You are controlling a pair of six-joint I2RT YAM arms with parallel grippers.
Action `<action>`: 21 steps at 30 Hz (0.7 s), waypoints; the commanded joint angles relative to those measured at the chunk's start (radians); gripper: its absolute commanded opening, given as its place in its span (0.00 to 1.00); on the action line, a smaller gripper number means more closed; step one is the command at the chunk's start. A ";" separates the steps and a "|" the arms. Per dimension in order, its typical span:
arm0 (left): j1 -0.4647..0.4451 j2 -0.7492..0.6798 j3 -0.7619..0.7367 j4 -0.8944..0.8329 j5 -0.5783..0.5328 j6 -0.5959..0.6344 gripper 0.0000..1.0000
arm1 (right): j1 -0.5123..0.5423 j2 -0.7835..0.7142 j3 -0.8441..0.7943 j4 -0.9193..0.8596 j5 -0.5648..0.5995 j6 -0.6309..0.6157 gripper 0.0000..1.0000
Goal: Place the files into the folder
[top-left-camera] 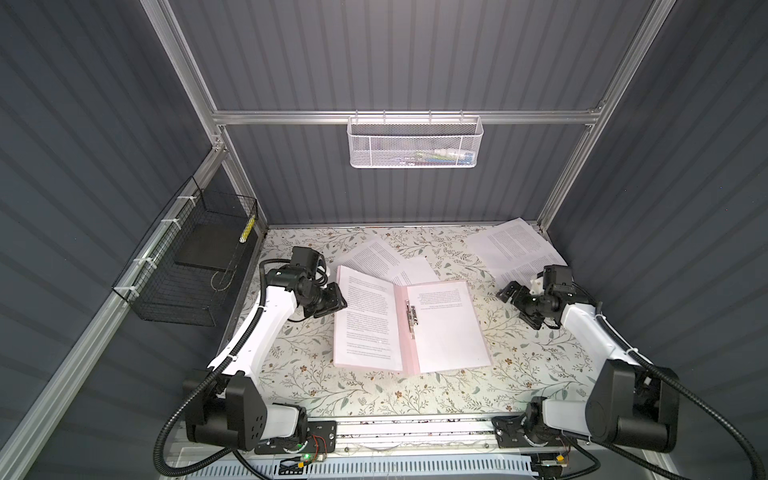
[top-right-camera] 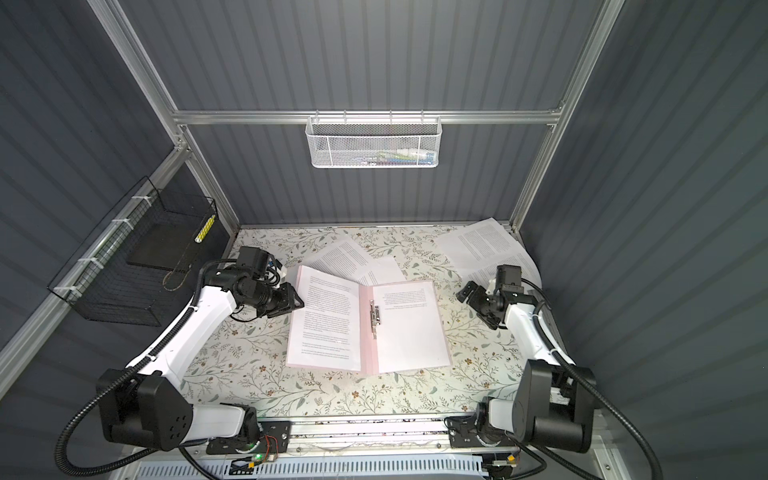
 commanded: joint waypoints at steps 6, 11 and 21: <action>0.029 -0.079 0.160 -0.073 -0.086 0.000 0.85 | -0.035 0.241 0.207 0.023 0.087 0.026 0.99; -0.017 -0.025 0.265 -0.062 0.003 0.001 0.90 | -0.092 0.432 0.341 0.022 0.049 0.015 0.99; -0.228 0.260 0.445 0.103 0.147 -0.041 0.93 | -0.128 0.615 0.434 0.027 -0.074 0.037 0.99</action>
